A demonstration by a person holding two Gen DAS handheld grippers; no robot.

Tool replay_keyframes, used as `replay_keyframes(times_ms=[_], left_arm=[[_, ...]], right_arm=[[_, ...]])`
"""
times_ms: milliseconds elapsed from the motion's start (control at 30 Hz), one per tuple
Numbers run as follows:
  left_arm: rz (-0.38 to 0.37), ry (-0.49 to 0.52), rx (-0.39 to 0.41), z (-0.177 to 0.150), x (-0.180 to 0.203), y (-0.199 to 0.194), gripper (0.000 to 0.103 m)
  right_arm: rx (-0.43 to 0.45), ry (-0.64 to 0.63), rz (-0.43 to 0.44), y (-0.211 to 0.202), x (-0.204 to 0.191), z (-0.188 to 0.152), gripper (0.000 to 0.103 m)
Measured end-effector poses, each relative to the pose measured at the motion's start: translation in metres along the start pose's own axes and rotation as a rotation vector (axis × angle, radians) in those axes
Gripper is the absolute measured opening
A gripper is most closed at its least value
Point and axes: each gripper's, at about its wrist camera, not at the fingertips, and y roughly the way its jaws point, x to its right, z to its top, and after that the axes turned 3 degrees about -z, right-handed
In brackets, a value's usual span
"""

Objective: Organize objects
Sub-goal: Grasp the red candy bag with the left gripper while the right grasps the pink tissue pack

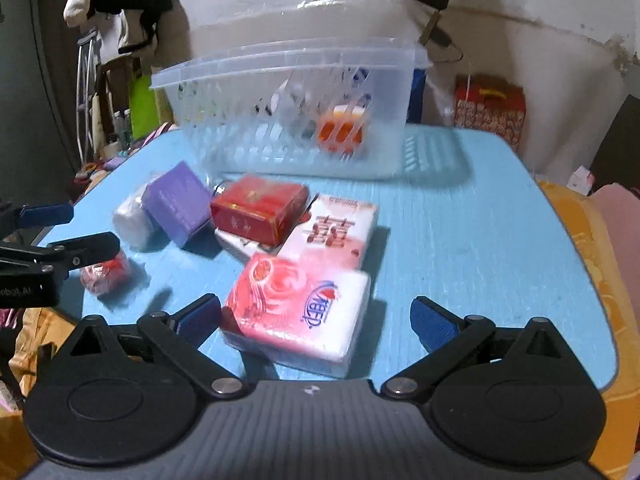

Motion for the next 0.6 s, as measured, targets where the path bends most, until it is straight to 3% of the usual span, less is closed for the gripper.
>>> replay_keyframes(times_ms=[167, 233, 467, 533, 600], left_arm=[[-0.026, 0.046, -0.044, -0.004, 0.01, 0.004, 0.091], [-0.017, 0.057, -0.067, -0.007, 0.011, 0.009, 0.079], [-0.013, 0.052, -0.098, -0.012, 0.012, 0.017, 0.076], [0.002, 0.064, -0.107, -0.013, 0.016, 0.02, 0.058], [0.015, 0.078, -0.11, -0.014, 0.019, 0.021, 0.055]], right_arm=[[-0.036, -0.022, 0.026, 0.002, -0.003, -0.001, 0.103], [-0.055, -0.037, 0.017, 0.007, -0.006, -0.003, 0.1], [-0.039, -0.034, 0.032, 0.009, -0.005, -0.002, 0.093], [-0.041, -0.051, 0.032, 0.01, -0.007, -0.002, 0.09], [-0.04, -0.064, 0.042, 0.008, -0.008, -0.002, 0.085]])
